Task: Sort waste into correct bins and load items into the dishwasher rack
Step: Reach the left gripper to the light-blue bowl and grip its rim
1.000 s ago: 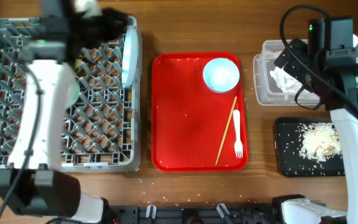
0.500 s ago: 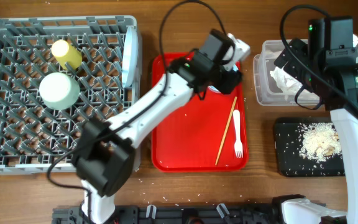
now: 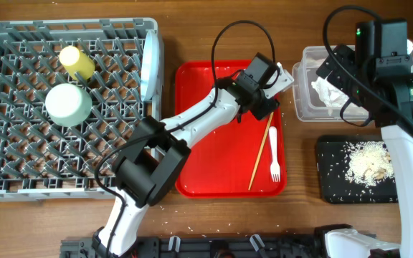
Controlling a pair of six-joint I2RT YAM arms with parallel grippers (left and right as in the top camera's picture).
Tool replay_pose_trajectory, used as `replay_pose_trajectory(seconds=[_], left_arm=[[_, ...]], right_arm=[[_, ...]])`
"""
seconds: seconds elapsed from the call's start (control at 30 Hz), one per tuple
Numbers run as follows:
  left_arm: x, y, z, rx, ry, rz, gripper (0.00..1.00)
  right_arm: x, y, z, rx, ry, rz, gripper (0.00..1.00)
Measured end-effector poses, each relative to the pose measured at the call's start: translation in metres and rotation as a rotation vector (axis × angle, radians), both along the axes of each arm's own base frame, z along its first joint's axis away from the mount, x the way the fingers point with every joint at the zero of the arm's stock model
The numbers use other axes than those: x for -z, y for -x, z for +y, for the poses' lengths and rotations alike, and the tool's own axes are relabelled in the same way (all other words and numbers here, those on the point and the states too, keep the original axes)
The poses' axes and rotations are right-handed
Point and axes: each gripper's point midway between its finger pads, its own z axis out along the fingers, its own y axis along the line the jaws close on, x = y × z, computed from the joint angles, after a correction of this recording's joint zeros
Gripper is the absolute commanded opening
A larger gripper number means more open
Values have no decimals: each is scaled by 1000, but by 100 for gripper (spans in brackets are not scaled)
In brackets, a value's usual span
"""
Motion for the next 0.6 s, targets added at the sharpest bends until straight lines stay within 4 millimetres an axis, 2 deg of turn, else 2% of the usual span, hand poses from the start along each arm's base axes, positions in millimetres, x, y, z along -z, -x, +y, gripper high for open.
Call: replay_pose_trajectory(seconds=[0.13, 0.23, 0.37, 0.5, 0.6], left_arm=[[9, 6, 5, 3, -32, 31, 46], [19, 9, 9, 4, -55, 55, 37], [32, 13, 12, 5, -78, 79, 17], [32, 13, 12, -5, -76, 84, 4], [24, 9, 11, -46, -59, 82, 4]], right_arm=[[0, 0, 0, 0, 0, 0, 100], [0, 0, 0, 0, 0, 0, 100], [0, 0, 0, 0, 0, 0, 100], [0, 0, 0, 0, 0, 0, 100], [0, 0, 0, 0, 0, 0, 100]])
